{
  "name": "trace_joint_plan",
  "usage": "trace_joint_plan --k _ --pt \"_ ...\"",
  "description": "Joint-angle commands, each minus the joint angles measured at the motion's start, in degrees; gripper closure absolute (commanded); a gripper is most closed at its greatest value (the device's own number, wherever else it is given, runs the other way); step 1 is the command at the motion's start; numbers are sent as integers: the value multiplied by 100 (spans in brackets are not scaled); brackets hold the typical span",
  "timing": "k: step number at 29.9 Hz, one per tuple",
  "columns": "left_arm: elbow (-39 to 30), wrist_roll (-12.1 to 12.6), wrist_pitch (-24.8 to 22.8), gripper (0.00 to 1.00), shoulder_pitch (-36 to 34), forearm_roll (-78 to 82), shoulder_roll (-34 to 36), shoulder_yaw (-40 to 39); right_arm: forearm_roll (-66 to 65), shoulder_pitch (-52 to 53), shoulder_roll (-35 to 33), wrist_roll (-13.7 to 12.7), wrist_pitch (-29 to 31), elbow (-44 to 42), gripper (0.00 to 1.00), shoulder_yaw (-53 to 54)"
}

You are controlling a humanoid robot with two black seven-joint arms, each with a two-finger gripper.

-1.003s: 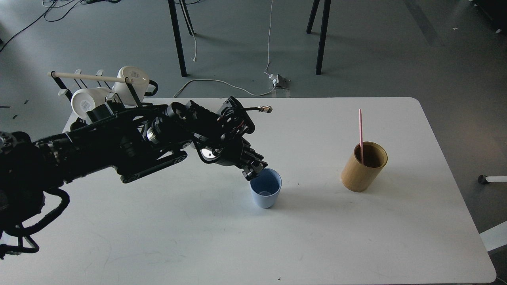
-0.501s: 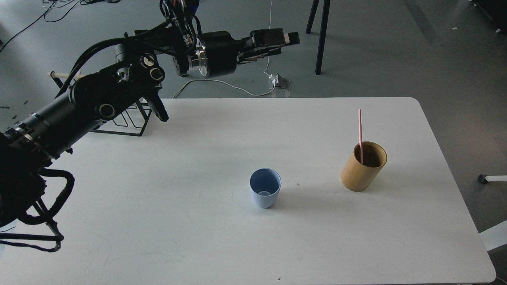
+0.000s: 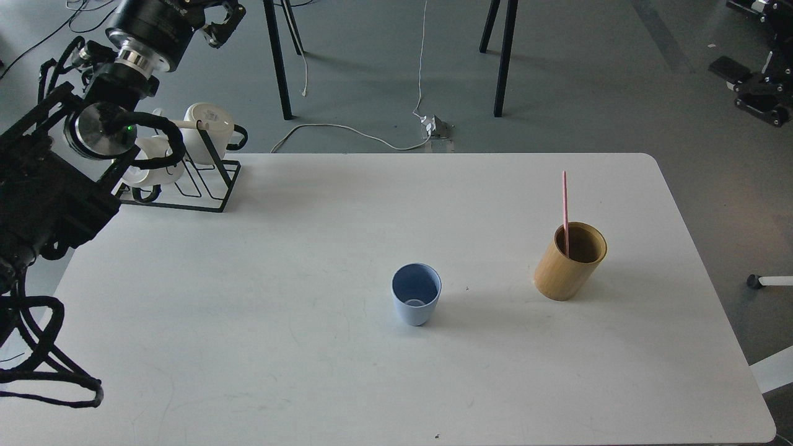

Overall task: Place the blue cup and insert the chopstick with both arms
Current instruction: 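Reach the right gripper to the pink stick in the tan cup and grasp it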

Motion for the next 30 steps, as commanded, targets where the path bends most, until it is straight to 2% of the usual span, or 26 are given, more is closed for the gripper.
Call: trace_joint_plan --k 1,4,8,11,16,20,25,30 --pt "266 11 -1 0 267 -80 15 -279 -904 -81 -60 8 -292 391 1 -378" --pt "486 2 -1 0 329 -89 24 -315 -1887 -134 -60 25 -678 585 1 -869" --pt "557 -16 -1 0 329 -89 15 -323 -3268 -143 36 148 -1495 585 2 -1546" --pt "557 -24 -1 0 338 -89 -20 -323 -3902 -160 220 157 -1795 533 5 -1942" --pt "557 -68 -1 0 347 -97 -46 -323 -4886 -125 546 149 -1813 453 21 -2198" --pt "557 -104 -1 0 347 -97 -46 -323 -5336 -73 914 131 -1787 173 28 -2365" --pt "557 -112 -1 0 426 -97 -29 -323 -5898 94 1372 -18 -1778 -258 30 -2435" --pt "557 -112 -1 0 426 -89 6 -323 -5952 270 1618 -18 -1778 -487 43 -2663"
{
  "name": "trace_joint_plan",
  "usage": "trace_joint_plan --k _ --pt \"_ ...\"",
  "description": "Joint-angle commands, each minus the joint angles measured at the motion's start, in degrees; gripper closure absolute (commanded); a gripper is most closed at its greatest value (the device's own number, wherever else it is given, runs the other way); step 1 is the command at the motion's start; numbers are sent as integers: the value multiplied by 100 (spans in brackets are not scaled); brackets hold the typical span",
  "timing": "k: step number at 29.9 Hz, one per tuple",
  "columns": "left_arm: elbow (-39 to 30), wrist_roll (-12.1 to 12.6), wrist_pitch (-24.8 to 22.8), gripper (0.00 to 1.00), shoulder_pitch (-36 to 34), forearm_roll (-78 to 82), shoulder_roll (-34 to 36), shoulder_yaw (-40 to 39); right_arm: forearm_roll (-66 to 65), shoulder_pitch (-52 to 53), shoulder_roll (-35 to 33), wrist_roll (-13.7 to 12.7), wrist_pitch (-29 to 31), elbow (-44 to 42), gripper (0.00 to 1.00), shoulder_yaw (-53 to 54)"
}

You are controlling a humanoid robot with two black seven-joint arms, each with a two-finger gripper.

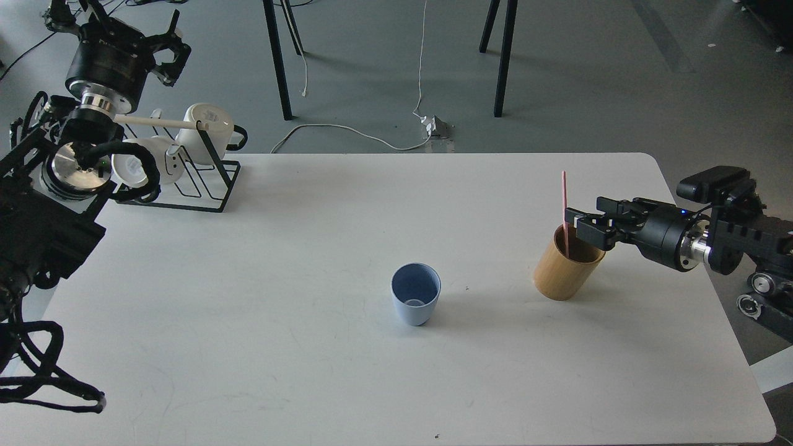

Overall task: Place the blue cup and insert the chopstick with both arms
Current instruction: 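Reach the right gripper to the pink stick in the tan cup and grasp it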

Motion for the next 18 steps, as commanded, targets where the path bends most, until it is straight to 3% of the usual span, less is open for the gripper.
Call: trace_joint_plan --k 1,6,16,18 --pt "8 0 1 0 -1 9 25 0 -25 135 174 -4 0 -161 45 -190" --pt "8 0 1 0 -1 9 25 -9 -25 285 411 -4 0 -364 52 -384" --pt "17 -9 1 0 -1 1 34 -105 -69 346 579 5 -9 -540 80 -401" --pt "17 -9 1 0 -1 9 34 -105 -69 355 570 5 -9 -549 89 -401"
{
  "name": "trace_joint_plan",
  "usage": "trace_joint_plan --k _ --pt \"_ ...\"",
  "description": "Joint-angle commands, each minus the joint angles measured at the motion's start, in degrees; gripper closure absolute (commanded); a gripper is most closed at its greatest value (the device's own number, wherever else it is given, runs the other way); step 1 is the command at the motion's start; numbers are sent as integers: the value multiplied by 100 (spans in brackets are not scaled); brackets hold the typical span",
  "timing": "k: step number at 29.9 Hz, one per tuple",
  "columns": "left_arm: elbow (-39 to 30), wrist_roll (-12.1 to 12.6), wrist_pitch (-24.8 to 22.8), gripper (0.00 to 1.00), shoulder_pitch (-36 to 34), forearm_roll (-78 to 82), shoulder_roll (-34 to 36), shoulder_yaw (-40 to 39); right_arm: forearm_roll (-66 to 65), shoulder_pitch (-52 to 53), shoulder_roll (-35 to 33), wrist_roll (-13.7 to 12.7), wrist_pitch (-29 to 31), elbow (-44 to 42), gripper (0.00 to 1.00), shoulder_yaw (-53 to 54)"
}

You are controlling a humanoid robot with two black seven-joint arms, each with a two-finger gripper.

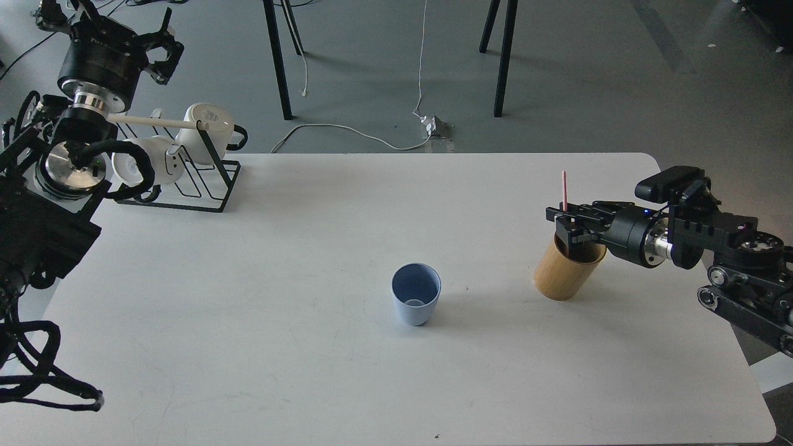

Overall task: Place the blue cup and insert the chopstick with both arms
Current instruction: 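Reach the right gripper to the pink stick in the tan cup and grasp it, then lift the pink stick out of the tan cup with the right gripper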

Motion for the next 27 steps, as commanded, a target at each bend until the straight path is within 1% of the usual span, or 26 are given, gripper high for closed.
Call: trace_joint_plan --k 1,4,8,10,15,19,23,27 --pt "0 0 0 0 -1 -4 2 -9 0 12 -23 -8 0 -18 93 -1" --pt "0 0 0 0 -10 -4 -15 -18 0 -5 -23 -8 -9 -9 99 -1" --pt "0 0 0 0 -28 -4 -15 -26 9 -23 -85 0 -53 34 100 -1" --pt "-9 0 0 0 -28 -4 -7 -61 26 -32 -277 9 -79 148 100 42" --pt "-9 9 0 0 -28 -4 99 -70 61 -32 -910 9 -194 807 100 244" --pt "-9 18 0 0 -28 -4 108 -70 114 -5 -1218 35 -203 1177 100 736" --pt "-9 18 0 0 -28 5 108 -70 123 100 -1228 44 -167 1300 100 1386" --pt "0 35 0 0 -28 5 116 -62 245 468 -982 53 -194 1300 100 1589"
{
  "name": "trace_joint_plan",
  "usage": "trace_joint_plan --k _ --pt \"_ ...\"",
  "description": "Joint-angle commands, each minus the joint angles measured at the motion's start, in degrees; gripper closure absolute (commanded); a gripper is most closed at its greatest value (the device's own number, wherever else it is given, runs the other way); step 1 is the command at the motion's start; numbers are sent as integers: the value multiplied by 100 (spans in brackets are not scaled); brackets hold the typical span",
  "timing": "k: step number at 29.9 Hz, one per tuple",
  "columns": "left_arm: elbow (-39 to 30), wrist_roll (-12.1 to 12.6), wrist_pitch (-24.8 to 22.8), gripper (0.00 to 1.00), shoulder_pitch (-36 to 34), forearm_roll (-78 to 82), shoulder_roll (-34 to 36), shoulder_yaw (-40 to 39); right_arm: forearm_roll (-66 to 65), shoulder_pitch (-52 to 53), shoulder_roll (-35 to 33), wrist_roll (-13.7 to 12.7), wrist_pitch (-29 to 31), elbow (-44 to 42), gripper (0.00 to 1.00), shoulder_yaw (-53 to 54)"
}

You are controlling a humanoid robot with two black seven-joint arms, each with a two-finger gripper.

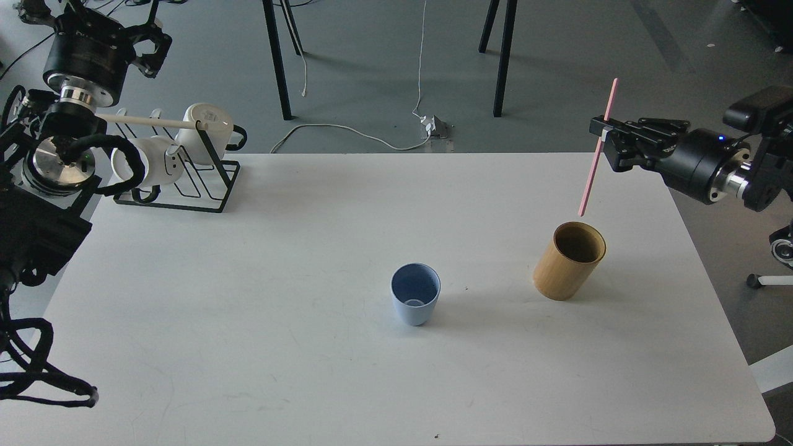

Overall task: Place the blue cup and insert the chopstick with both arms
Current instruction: 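Lift the pink stick out of the tan cup with the right gripper, then lower the pink stick into the blue cup with the right gripper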

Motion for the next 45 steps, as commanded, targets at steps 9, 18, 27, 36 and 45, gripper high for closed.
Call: trace_joint_plan --k 9,18,27,36,45 --pt "6 34 0 0 18 33 -20 97 480 512 1917 -22 22 -23 100 4" --pt "6 60 0 0 9 42 6 88 471 459 2429 40 31 -190 100 -954" --pt "6 51 0 0 18 42 -3 97 454 301 2393 40 31 -172 99 -1244" --pt "-2 43 0 0 18 42 -3 97 427 72 2472 40 31 -216 99 -1271" --pt "6 34 0 0 27 42 -3 97 410 -60 2552 48 31 -304 90 -1288"
